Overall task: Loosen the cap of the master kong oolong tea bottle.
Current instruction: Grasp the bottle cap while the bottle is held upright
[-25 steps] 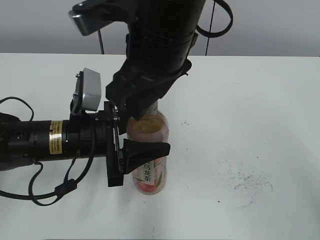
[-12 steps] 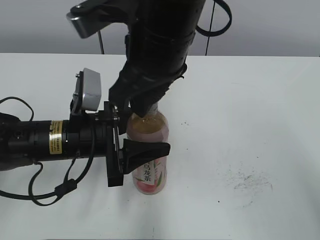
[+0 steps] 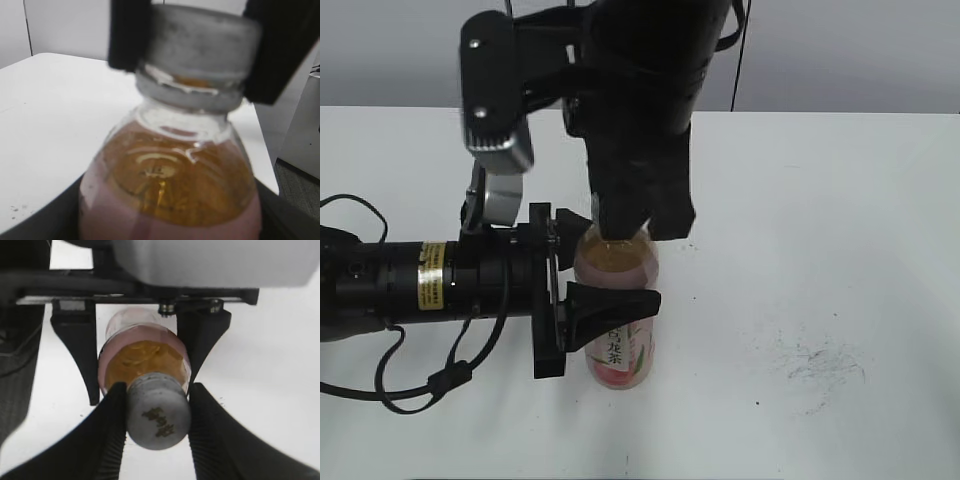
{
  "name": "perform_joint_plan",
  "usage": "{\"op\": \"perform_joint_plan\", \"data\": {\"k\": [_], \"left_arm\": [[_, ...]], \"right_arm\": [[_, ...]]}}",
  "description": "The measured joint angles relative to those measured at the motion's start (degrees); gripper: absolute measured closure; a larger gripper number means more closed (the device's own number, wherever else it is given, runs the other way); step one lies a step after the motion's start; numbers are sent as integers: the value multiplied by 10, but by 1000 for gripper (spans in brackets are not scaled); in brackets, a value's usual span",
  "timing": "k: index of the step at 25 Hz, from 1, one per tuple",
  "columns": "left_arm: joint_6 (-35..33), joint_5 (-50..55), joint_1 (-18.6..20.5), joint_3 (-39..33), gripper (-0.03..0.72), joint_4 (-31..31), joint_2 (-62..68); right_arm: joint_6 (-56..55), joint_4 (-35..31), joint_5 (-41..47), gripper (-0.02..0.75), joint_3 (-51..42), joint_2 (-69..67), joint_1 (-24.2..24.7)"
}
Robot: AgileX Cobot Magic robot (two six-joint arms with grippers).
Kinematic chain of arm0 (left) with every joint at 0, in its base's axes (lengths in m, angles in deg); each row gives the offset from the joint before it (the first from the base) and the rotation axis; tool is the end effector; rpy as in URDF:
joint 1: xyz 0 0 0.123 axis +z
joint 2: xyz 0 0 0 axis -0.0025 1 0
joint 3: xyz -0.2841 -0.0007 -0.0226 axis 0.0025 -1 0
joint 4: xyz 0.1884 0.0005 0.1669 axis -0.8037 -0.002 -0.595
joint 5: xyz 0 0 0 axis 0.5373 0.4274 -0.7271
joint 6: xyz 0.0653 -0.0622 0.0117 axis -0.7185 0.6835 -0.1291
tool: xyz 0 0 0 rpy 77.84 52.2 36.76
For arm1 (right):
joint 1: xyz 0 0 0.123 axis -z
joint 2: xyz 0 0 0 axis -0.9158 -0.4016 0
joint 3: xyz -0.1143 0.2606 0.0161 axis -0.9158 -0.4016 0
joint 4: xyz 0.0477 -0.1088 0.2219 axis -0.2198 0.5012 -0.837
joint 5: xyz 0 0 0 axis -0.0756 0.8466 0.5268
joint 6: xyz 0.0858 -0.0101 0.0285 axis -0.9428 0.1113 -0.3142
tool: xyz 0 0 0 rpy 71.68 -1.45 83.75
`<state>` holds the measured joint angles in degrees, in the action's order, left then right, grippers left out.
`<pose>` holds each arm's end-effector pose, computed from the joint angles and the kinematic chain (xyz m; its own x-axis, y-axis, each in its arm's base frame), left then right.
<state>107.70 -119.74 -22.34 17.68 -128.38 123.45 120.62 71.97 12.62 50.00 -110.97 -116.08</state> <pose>0.2428 -0.1819 0.1309 -0.1049 0.1486 -0.9833 0.9826 0.1680 -0.0794 0.2506 0.3014 0.2989 0.3867 -0.9093 -0.1538 -0.9119 -0.3521 -0.2109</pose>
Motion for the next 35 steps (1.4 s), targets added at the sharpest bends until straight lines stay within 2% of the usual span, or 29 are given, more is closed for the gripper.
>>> {"op": "perform_joint_plan", "data": {"k": [7, 13, 18, 22, 25, 29, 31, 33, 35], "left_arm": [[-4, 0, -1, 0, 241, 0, 0], [1, 2, -1, 0, 241, 6, 0], [3, 2, -1, 0, 241, 8, 0], [4, 2, -1, 0, 241, 9, 0], [4, 3, -1, 0, 241, 9, 0], [4, 3, -1, 0, 241, 9, 0], [4, 3, -1, 0, 241, 9, 0], [4, 2, -1, 0, 241, 8, 0], [4, 2, -1, 0, 241, 8, 0]], "right_arm": [[408, 2, 5, 462, 1, 0, -1], [710, 12, -2, 462, 2, 0, -2], [814, 13, -5, 462, 6, -1, -2], [812, 15, -4, 462, 8, -3, -2], [765, 17, -3, 462, 8, -3, -2], [577, 19, 1, 444, 8, -3, -2], [443, 23, -3, 358, 12, -3, -2], [329, 23, -8, 219, 16, -3, -2], [200, 23, -8, 135, 16, -3, -2]]}}
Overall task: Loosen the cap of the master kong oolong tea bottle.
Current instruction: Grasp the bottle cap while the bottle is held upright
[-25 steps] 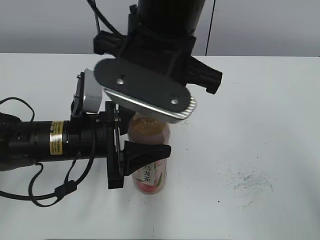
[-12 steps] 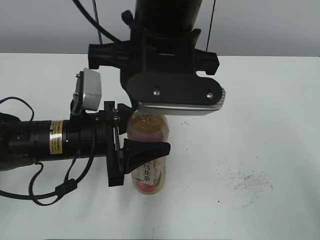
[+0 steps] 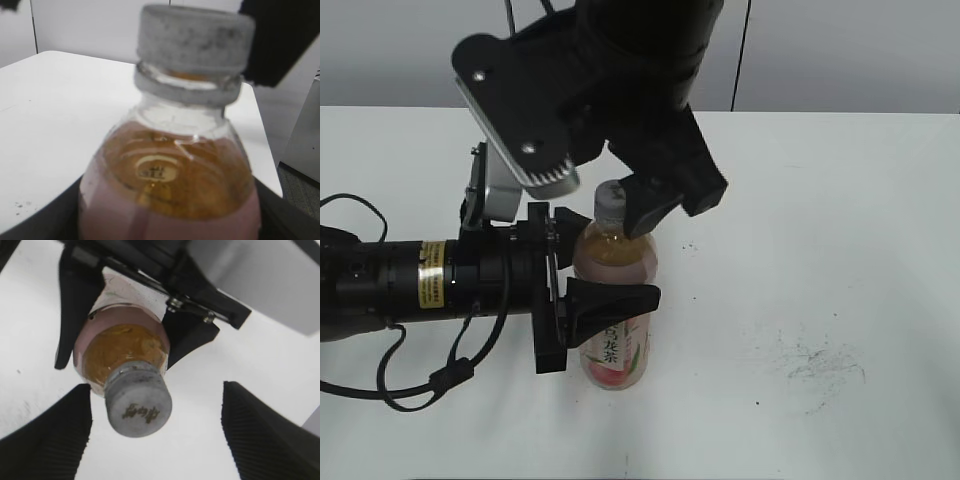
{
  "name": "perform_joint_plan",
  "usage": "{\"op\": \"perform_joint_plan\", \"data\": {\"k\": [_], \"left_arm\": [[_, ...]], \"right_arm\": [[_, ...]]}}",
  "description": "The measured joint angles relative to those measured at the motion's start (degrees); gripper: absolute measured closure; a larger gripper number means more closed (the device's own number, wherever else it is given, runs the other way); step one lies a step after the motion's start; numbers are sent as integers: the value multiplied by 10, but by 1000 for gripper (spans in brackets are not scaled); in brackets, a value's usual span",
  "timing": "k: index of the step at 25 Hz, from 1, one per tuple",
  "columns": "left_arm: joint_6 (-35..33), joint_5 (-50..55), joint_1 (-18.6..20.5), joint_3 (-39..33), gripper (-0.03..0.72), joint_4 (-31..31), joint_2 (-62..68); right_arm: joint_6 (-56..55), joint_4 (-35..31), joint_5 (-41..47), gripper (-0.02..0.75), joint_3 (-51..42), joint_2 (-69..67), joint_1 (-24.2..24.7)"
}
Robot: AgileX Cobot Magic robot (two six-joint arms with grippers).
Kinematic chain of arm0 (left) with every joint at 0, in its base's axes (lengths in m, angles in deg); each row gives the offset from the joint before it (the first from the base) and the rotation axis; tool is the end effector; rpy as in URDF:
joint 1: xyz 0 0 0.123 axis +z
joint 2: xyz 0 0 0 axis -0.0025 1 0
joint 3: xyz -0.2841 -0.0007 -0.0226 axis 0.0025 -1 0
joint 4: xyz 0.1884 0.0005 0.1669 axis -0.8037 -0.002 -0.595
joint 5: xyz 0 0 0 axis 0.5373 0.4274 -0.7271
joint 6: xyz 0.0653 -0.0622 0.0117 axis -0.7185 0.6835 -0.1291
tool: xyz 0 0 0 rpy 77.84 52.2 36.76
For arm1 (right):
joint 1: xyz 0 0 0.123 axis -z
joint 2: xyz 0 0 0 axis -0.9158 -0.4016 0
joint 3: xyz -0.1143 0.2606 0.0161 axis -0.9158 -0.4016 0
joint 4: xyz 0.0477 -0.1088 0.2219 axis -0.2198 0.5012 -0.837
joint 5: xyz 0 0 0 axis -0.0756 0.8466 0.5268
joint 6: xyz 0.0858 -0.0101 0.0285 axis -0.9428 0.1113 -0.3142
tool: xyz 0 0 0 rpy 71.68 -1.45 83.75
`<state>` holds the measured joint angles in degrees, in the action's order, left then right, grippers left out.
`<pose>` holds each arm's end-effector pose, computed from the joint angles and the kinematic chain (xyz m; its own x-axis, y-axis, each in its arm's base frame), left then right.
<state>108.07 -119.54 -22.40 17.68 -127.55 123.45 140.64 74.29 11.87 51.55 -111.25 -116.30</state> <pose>0.2439 -0.1820 0.1310 -0.1155 0.1445 -0.9827 0.9793 0.1822 -0.0883 0.2548 0.3033 0.3047 0.6829 -0.7296 -0.0365 -0.7060 -0.6462 -0.2898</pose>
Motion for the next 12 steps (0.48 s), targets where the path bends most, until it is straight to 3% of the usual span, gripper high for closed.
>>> {"op": "perform_joint_plan", "data": {"k": [12], "left_arm": [[0, 0, 0, 0, 241, 0, 0]], "right_arm": [[-649, -25, 0, 207, 0, 0, 0]]}}
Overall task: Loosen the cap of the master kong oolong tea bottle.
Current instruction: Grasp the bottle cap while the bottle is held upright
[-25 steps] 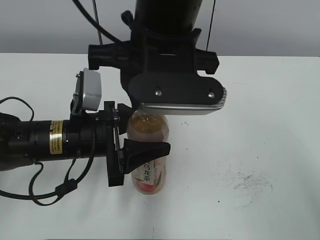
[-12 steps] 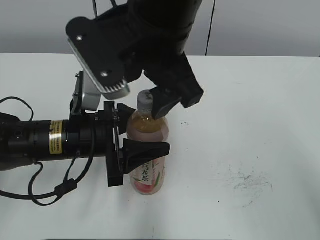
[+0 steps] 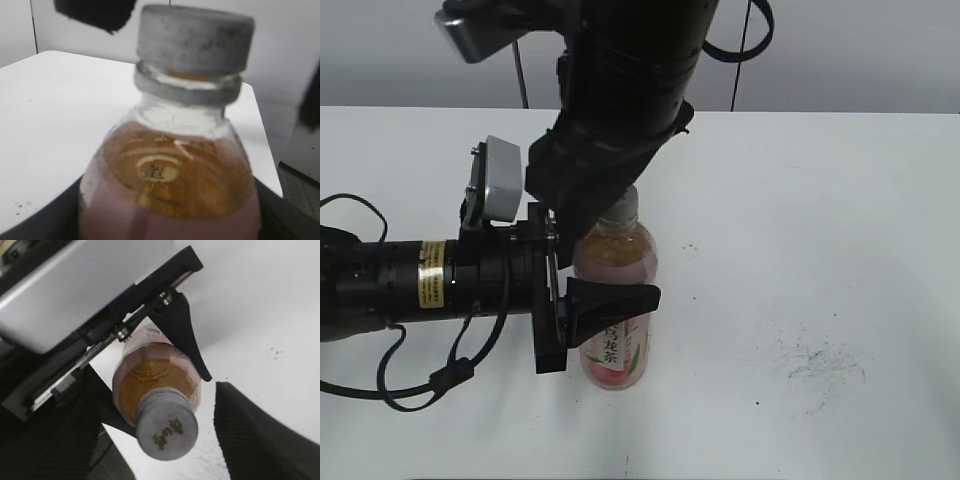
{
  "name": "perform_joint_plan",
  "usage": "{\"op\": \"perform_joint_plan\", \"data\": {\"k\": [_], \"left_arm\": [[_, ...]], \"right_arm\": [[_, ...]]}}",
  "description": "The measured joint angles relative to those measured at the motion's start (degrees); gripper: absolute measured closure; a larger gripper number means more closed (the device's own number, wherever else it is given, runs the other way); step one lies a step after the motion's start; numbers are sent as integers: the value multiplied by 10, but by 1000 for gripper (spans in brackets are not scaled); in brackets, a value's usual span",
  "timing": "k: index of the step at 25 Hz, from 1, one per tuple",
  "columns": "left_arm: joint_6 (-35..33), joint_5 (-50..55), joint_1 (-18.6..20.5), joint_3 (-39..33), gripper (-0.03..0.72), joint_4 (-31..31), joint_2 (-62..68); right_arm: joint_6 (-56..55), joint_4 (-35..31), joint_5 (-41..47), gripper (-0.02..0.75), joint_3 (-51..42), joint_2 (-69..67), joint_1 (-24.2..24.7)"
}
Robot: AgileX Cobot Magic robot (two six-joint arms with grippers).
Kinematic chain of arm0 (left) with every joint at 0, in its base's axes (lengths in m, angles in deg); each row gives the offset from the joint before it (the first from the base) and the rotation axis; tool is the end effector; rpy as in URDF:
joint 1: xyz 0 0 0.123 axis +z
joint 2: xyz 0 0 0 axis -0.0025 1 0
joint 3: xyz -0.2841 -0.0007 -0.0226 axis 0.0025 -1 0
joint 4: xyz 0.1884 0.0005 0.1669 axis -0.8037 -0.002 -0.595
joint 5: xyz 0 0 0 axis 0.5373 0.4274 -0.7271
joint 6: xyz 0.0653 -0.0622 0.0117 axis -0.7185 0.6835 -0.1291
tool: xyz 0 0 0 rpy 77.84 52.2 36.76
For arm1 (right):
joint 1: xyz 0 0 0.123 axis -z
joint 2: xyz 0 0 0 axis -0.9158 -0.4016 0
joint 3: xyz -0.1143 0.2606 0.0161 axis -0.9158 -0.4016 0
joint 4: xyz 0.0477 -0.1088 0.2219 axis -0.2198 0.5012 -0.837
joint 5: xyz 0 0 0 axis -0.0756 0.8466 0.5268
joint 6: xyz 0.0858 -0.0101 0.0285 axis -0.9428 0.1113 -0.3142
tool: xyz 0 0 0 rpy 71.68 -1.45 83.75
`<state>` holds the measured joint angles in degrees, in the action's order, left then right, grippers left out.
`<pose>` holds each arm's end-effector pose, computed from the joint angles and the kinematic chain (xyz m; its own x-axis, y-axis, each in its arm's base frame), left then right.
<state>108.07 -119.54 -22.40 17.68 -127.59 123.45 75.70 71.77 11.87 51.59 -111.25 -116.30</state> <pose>0.2438 -0.1820 0.1310 -0.1153 0.1448 -0.9827 0.9794 0.1815 -0.0881 0.2520 0.3058 0.3050 -0.3617 -0.8855 -0.2918 -0.9191 0.3912 -0.0479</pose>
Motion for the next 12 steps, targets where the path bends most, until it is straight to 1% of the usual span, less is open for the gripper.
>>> {"op": "perform_joint_plan", "data": {"k": [2, 5, 12], "left_arm": [[0, 0, 0, 0, 241, 0, 0], [0, 0, 0, 0, 241, 0, 0], [0, 0, 0, 0, 241, -1, 0]], "right_arm": [[-69, -1, 0, 223, 0, 0, 0], [-128, -1, 0, 241, 0, 0, 0], [-152, -3, 0, 274, -16, 27, 0]]}}
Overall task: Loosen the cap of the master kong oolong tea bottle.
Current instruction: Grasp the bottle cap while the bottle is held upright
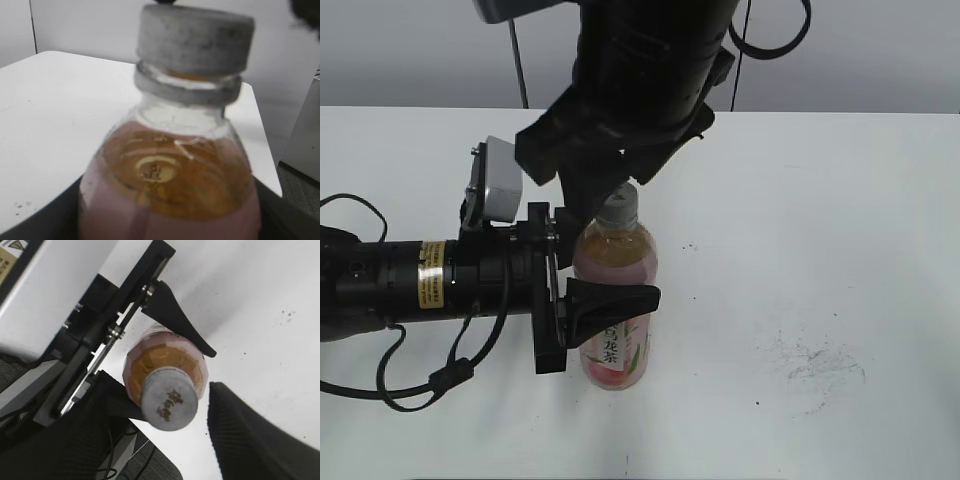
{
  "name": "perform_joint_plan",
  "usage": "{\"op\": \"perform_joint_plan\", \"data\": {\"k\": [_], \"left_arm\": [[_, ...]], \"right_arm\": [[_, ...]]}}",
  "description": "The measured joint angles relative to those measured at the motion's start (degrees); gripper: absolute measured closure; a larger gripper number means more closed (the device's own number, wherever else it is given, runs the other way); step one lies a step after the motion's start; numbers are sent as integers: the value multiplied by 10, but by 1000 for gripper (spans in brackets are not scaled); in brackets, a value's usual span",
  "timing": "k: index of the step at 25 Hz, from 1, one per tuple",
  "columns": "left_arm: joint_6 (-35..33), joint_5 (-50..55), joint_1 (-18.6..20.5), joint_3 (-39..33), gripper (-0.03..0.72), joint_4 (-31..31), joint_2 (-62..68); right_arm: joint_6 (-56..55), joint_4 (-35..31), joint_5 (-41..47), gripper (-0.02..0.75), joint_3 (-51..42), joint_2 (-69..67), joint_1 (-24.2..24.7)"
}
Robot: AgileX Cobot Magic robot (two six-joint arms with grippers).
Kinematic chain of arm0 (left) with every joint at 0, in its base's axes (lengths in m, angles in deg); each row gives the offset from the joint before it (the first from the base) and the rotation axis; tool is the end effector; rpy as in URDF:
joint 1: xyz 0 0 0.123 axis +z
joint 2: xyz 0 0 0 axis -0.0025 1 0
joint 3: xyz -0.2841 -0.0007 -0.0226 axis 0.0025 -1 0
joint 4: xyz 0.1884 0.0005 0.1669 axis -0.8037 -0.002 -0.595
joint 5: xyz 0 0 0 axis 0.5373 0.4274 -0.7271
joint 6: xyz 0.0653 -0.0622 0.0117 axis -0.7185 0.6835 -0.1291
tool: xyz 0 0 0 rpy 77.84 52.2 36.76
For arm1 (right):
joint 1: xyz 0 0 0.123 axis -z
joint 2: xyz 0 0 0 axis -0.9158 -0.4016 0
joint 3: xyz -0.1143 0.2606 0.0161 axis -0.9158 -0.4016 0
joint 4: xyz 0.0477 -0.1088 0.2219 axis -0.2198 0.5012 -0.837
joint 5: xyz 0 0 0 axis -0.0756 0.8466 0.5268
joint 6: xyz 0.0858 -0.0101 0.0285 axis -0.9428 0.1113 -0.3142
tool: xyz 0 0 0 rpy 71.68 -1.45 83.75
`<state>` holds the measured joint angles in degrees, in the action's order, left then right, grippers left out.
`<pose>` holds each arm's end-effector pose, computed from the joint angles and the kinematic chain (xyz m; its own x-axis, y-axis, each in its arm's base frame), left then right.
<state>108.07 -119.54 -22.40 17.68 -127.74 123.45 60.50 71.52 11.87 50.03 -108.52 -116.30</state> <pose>0.2436 -0.1820 0.1309 -0.1146 0.1459 -0.9826 0.9799 0.1792 -0.0876 0.2446 0.2977 0.3161 -0.5871 -0.7462 -0.3137 -0.7923 0.6092 0.0337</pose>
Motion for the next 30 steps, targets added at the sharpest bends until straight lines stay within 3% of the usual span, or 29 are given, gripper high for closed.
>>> {"op": "perform_joint_plan", "data": {"k": [11, 24, 30], "left_arm": [[0, -1, 0, 0, 241, 0, 0], [0, -1, 0, 0, 241, 0, 0], [0, -1, 0, 0, 241, -2, 0]], "right_arm": [[17, -2, 0, 333, -32, 1, 0], [32, -1, 0, 346, -12, 0, 0], [71, 6, 0, 473, -12, 0, 1]]}}
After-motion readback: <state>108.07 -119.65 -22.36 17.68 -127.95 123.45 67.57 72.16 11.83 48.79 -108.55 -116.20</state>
